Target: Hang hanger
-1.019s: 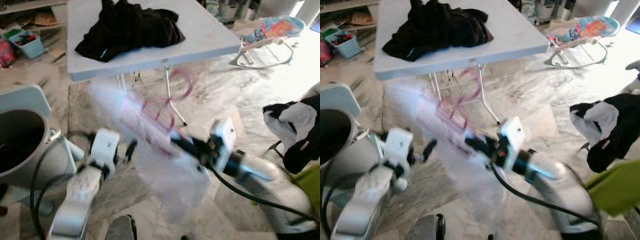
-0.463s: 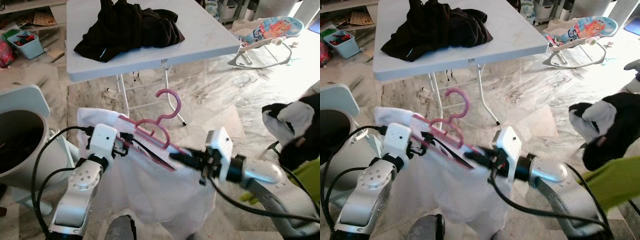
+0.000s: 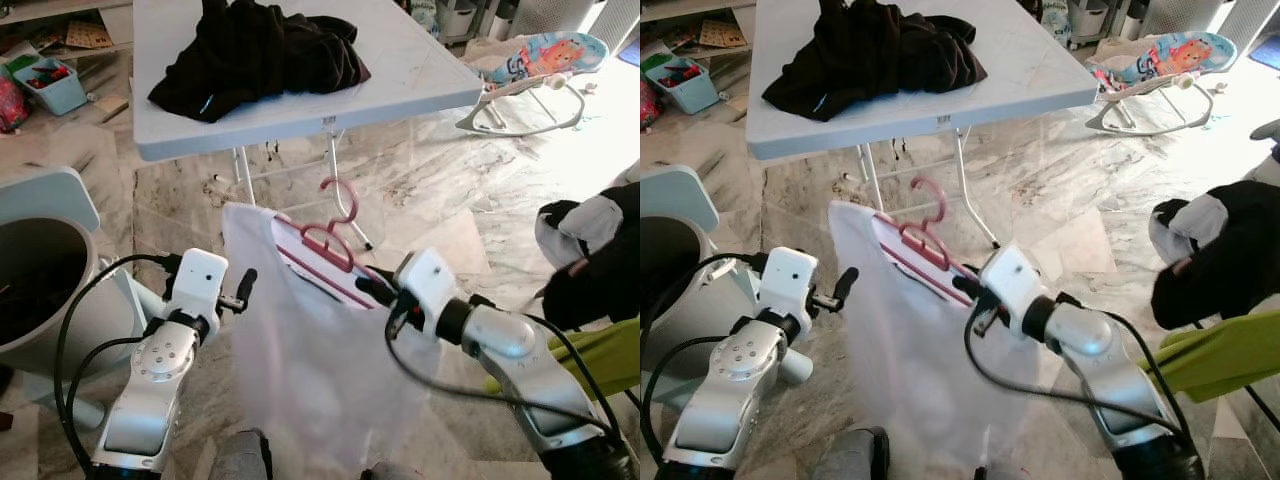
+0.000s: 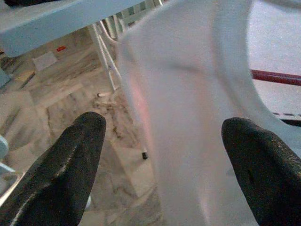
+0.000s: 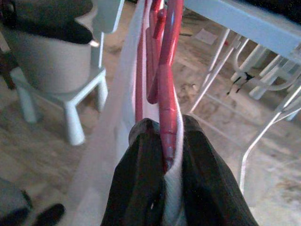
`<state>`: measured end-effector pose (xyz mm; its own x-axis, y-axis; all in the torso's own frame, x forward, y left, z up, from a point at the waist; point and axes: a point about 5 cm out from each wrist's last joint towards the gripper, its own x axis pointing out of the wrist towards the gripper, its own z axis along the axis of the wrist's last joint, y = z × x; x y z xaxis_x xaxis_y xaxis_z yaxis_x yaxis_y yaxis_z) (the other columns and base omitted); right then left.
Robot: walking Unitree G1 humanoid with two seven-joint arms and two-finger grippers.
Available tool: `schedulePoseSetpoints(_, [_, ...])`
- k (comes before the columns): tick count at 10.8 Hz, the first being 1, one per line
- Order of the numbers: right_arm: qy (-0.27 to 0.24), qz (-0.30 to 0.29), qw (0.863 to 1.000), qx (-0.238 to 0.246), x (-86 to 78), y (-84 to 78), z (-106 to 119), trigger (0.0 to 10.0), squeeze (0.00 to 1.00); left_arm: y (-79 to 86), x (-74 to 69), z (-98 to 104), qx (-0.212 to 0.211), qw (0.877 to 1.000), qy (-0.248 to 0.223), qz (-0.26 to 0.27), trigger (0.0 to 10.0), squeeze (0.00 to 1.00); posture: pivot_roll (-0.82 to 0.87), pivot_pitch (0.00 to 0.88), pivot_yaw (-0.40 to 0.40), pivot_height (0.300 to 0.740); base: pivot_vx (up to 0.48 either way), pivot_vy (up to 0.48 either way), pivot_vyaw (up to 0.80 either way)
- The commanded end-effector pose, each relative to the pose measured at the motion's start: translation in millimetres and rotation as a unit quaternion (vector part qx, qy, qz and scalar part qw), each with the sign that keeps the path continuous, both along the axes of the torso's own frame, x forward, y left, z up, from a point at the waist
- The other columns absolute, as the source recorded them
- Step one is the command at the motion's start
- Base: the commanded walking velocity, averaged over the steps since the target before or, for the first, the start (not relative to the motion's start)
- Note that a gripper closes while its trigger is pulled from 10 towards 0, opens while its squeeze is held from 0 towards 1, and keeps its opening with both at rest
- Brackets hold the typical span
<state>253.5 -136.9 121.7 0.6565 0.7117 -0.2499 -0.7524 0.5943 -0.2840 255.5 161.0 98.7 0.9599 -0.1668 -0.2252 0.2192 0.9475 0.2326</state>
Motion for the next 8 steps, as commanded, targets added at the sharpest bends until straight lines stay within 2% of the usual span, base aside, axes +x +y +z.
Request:
schedulePoseSetpoints(1, [-0.016, 0.007, 1.000, 0.012, -0.9, 1.5, 5, 10.0, 0.00, 5.5, -1.6, -3, 0.006, 1.000, 0.008, 0.012, 10.0, 0.00, 0.00, 0.099, -0.025, 0.740, 0.000, 0.000, 0.00])
schedulePoseSetpoints(2, [-0.009, 0.026, 0.999, 0.033, -5.1, 6.8, 7, 10.0, 0.00, 2.5, 1.7, 1, -0.005, 1.000, -0.006, 0.010, 10.0, 0.00, 0.00, 0.098, -0.025, 0.740, 0.000, 0.000, 0.00])
schedulePoseSetpoints(3, [-0.010, 0.036, 0.999, 0.037, -7.6, 12.9, 6, 10.0, 0.00, -6.4, 4.0, 4, -0.022, 1.000, -0.010, -0.007, 10.0, 0.00, 0.00, 0.098, -0.025, 0.740, 0.000, 0.000, 0.00])
schedulePoseSetpoints(5, [-0.015, 0.051, 0.998, 0.047, -9.8, 24.6, 4, 10.0, 0.00, -20.1, 6.1, 8, -0.030, 0.999, -0.021, -0.037, 10.0, 0.00, 0.00, 0.094, -0.025, 0.740, 0.000, 0.000, 0.00])
schedulePoseSetpoints(6, [-0.014, 0.055, 0.997, 0.050, -10.7, 28.0, 4, 10.0, 0.00, -22.4, 6.3, 8, -0.037, 0.998, -0.023, -0.044, 10.0, 0.00, 0.00, 0.091, -0.025, 0.740, 0.000, 0.000, 0.00])
schedulePoseSetpoints(7, [-0.013, 0.060, 0.997, 0.056, -11.7, 30.5, 4, 10.0, 0.00, -23.9, 6.5, 8, -0.055, 0.997, -0.023, -0.049, 10.0, 1.00, 0.00, 0.091, -0.025, 0.740, 0.000, 0.000, 0.00])
schedulePoseSetpoints(8, [0.001, 0.074, 0.994, 0.076, -16.1, 34.5, 6, 10.0, 0.00, -19.6, 9.8, 7, -0.030, 0.999, -0.026, -0.030, 10.0, 1.00, 0.00, 0.089, -0.025, 0.740, 0.000, 0.000, 0.00])
